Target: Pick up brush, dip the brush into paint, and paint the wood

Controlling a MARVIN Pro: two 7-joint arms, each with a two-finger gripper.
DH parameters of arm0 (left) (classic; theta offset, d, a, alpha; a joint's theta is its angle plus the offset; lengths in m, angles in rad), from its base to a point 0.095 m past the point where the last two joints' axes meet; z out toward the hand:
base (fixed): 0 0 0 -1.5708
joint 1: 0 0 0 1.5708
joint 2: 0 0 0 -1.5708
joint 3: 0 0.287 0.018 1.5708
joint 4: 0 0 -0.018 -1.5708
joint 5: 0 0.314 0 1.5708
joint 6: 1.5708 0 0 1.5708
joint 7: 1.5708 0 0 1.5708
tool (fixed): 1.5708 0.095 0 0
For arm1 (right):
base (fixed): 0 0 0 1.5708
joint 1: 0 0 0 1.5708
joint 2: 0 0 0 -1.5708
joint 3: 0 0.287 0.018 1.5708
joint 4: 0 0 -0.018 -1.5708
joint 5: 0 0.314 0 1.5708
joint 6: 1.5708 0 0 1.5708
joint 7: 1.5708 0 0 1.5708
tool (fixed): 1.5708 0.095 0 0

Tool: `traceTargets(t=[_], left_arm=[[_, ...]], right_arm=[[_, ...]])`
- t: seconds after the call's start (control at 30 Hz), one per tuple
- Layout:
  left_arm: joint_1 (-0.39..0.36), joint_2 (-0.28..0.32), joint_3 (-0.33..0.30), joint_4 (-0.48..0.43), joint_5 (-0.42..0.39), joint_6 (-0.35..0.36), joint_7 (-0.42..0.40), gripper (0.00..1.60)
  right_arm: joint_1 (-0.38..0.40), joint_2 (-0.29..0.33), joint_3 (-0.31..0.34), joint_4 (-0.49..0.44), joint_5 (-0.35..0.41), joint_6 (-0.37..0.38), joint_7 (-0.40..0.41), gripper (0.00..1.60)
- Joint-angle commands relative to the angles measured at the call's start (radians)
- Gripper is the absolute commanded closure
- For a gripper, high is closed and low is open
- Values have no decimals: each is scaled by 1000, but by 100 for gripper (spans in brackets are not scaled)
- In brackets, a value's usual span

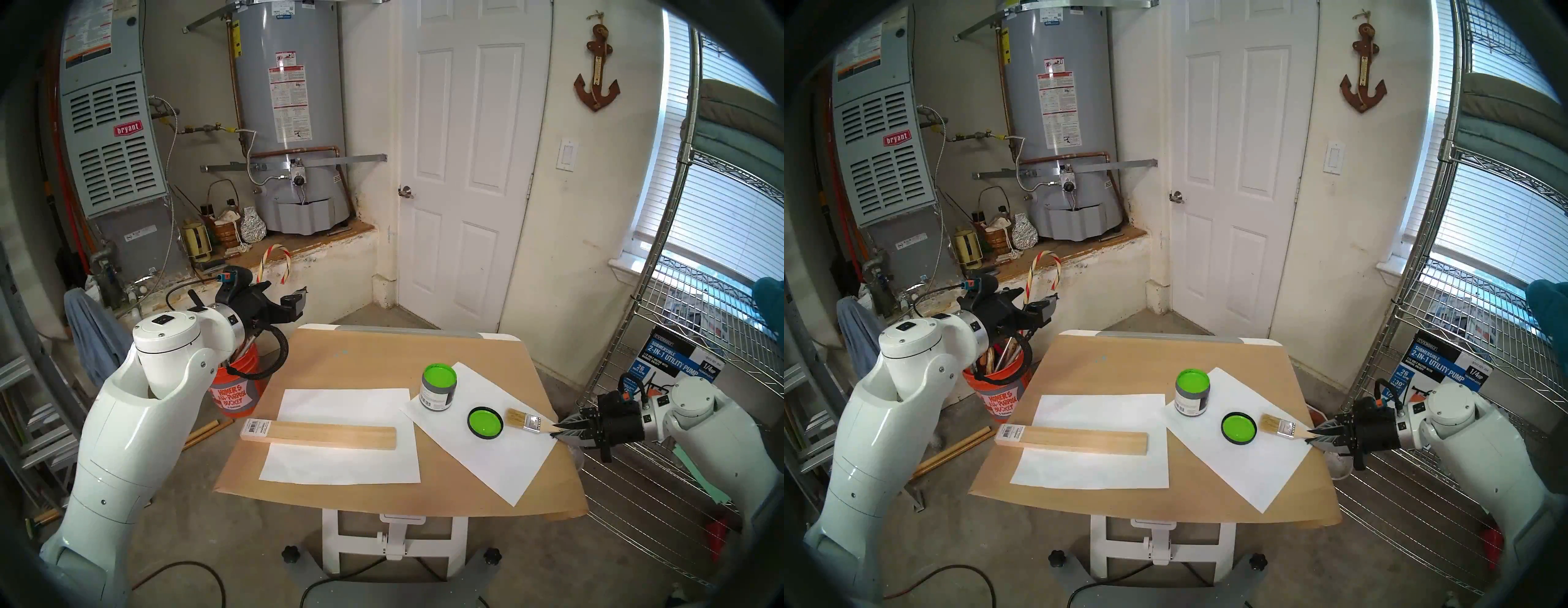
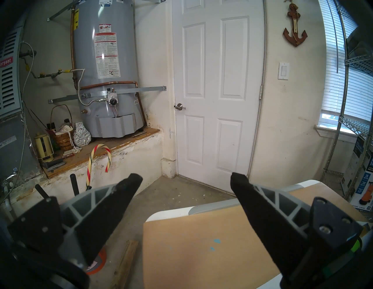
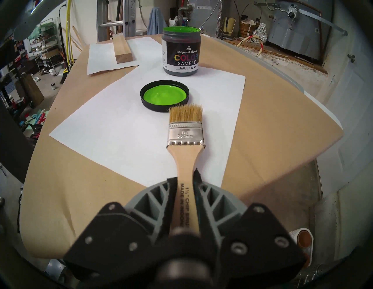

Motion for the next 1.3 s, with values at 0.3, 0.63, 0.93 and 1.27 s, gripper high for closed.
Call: traceTargets(t=[0.3, 0.63, 0.93, 1.27], left_arm=[[-9, 2, -9, -17, -2, -3, 1, 0], [-9, 2, -9, -17, -2, -3, 0, 0], [-9, 2, -9, -16, -1, -3, 0, 0], [-11, 2, -6, -12, 0, -4, 0, 0]], right_arm=[[8, -2, -2, -5, -3, 10, 9, 69], [12, -10, 18, -2, 42, 36, 30, 21], [32, -18, 77, 17, 178, 162, 96, 0], [64, -35, 158, 201, 417, 349, 150, 0]])
